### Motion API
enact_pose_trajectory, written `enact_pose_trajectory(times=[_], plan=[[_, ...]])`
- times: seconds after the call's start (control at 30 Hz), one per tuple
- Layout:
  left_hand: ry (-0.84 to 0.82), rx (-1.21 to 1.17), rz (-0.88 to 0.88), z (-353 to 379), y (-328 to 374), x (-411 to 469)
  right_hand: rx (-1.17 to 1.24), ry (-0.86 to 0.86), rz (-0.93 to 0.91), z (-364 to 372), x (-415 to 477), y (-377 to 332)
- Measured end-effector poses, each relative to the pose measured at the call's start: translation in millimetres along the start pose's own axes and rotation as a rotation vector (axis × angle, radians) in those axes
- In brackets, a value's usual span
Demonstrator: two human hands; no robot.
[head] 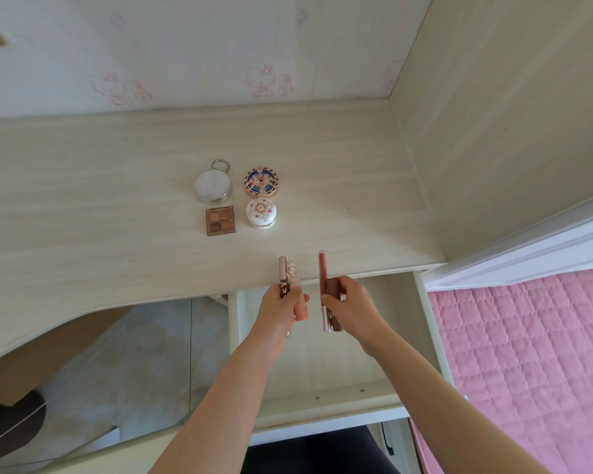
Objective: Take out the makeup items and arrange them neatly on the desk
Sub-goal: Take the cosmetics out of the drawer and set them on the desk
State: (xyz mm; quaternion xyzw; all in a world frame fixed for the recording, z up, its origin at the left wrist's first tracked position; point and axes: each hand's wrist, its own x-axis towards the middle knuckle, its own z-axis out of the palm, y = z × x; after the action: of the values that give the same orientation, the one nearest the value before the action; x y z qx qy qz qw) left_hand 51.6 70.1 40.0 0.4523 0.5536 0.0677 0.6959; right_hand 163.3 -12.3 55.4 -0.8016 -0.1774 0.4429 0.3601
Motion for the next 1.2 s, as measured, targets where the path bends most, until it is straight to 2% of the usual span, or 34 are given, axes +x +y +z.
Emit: enact_pose_trajectory(times=[0.23, 0.47, 0.9, 1.2], plan=[[0.027, 0.026, 0.081, 28.8, 50.9, 27.0, -0.057, 0.024, -0.016, -22.2, 45.5, -33.5], [0.182, 0.216, 0.148, 52.8, 89.7, 67.5, -0.120, 0.023, -0.026, -39.0, 104.7, -67.1], [0.286, 0.479, 0.142, 64.4, 122.7, 135.7, -0.312, 0.032, -0.020, -39.5, 180.3, -94.8], [0.352, 0.498, 0.148, 67.2, 132.7, 147.5, -0.360, 0.045, -0.048, -38.7, 196.0, -99.2]])
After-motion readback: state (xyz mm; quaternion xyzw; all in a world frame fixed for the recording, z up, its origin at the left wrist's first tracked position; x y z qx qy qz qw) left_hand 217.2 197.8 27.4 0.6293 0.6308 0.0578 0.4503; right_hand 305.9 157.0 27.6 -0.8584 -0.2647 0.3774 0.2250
